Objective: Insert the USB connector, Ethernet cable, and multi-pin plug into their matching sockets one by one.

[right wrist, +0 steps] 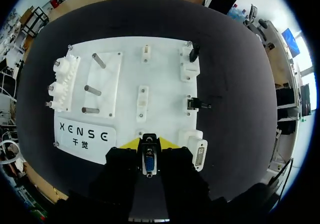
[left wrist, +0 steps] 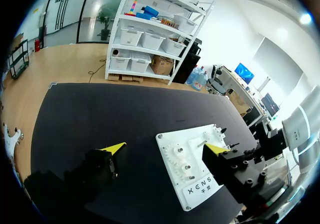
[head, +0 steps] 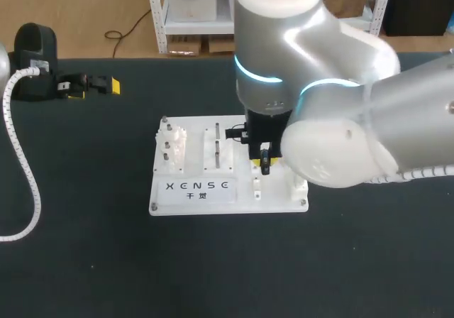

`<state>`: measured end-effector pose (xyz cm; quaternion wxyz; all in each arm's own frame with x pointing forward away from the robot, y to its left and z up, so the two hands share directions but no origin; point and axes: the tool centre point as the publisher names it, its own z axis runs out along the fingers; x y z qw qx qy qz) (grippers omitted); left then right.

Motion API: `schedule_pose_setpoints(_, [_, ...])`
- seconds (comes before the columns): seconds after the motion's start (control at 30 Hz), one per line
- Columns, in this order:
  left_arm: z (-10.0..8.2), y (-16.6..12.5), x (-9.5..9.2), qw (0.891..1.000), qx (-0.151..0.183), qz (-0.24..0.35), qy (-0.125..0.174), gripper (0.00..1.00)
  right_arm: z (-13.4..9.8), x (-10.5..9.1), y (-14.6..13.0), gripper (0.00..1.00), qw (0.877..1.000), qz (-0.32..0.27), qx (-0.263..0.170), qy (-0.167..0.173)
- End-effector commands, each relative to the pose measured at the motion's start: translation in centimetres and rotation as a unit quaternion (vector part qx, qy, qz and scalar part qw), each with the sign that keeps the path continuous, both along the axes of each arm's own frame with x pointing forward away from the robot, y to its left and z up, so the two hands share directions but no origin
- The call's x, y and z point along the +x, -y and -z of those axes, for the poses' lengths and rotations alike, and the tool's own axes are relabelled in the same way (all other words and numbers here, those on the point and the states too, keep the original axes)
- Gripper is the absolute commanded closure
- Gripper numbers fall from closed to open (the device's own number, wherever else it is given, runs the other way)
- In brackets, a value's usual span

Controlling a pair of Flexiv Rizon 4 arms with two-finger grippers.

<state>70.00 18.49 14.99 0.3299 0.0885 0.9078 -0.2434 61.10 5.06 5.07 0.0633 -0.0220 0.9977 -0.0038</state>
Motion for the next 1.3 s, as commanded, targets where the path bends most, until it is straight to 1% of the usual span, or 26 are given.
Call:
schedule_pose_setpoints(0.03, [0.0, 0.0, 0.0, 1.000, 0.000, 0.000, 0.000, 0.00, -1.5, -0.9, 2.2, 1.00, 1.000, 0.003, 0.001, 0.030])
schedule_pose_setpoints(0.23, [0.0, 0.0, 0.0, 1.000, 0.000, 0.000, 0.000, 0.00, -2.3, -0.9, 4.3, 1.00, 0.999, 0.014, -0.006, 0.035])
schedule_pose_setpoints(0.53, [0.0, 0.0, 0.0, 1.000, 0.000, 0.000, 0.000, 0.00, -1.8, -1.0, 5.7, 1.00, 0.999, 0.019, -0.021, 0.029])
schedule_pose_setpoints(0.9, [0.0, 0.0, 0.0, 1.000, 0.000, 0.000, 0.000, 0.00, -0.8, -1.2, 5.7, 1.00, 0.999, 0.016, -0.028, 0.022])
schedule_pose_setpoints(1.3, [0.0, 0.0, 0.0, 1.000, 0.000, 0.000, 0.000, 0.00, -0.4, -1.1, 5.8, 1.00, 0.999, 0.016, -0.032, 0.019])
